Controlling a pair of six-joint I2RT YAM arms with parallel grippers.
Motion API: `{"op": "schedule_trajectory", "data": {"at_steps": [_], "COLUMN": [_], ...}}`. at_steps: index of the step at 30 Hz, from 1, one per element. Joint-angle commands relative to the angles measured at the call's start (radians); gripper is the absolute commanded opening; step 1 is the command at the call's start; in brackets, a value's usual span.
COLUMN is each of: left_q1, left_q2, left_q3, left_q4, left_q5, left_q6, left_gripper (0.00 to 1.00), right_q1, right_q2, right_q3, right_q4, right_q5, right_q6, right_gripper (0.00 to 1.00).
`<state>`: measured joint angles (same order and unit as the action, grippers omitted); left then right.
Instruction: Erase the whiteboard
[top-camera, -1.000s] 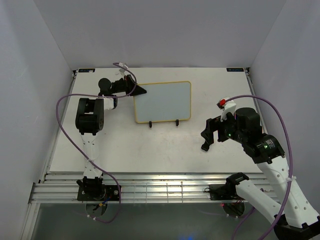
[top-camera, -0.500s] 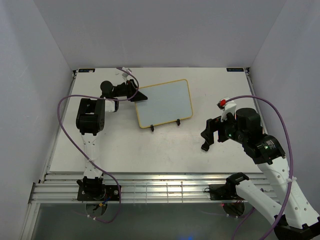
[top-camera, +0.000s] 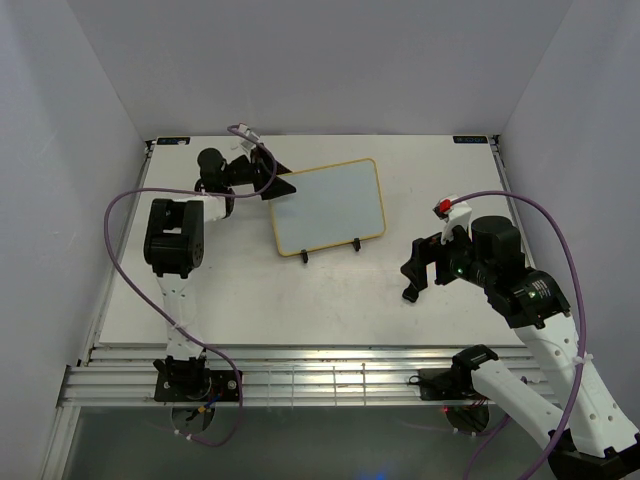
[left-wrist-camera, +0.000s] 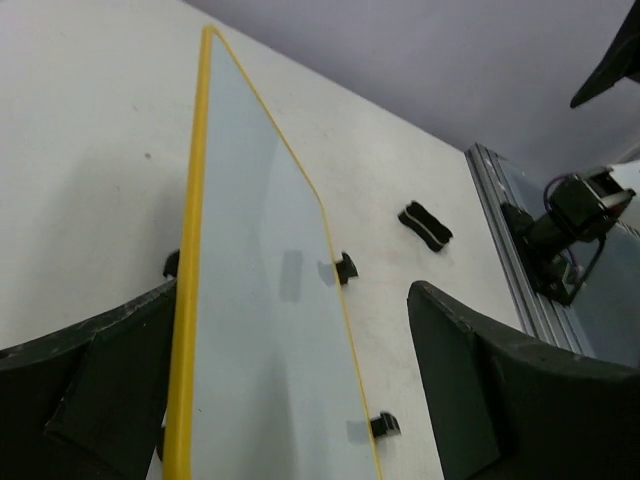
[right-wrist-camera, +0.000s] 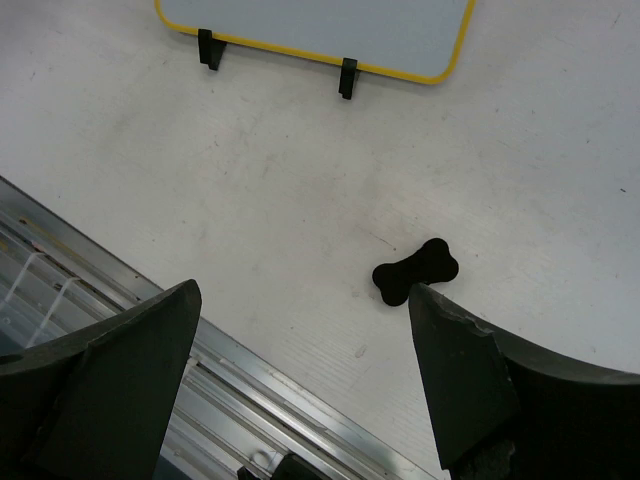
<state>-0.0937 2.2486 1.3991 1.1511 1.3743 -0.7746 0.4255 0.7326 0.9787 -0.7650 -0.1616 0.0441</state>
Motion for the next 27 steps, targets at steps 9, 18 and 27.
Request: {"op": "schedule_trajectory", "data": {"at_steps": [9,18,27], "left_q1": [0.041,0.043,0.046], "left_q2": [-0.264,-0.514,-0.981], "left_q3": [-0.026,-0.084,-0.241], "left_q4": [-0.600,-0.826,-1.313], "left_q5": [-0.447,-0.906,-1.438], "left_q6": [0.524,0.476,0.362], "left_gripper": [0.98,0.98,0.98], "right_q1": [-0.002,-0.002,-0.002], "right_q2": [0.021,0.042,0.061], "right_q3": [0.006,0.012,-0.032], "right_q4": [0.026,0.055,0.156], "right_q5": [-0.021,0.134,0.380], "right_q6": [-0.016,0.048,0.163], "right_gripper": [0.90,0.90,0.90]}}
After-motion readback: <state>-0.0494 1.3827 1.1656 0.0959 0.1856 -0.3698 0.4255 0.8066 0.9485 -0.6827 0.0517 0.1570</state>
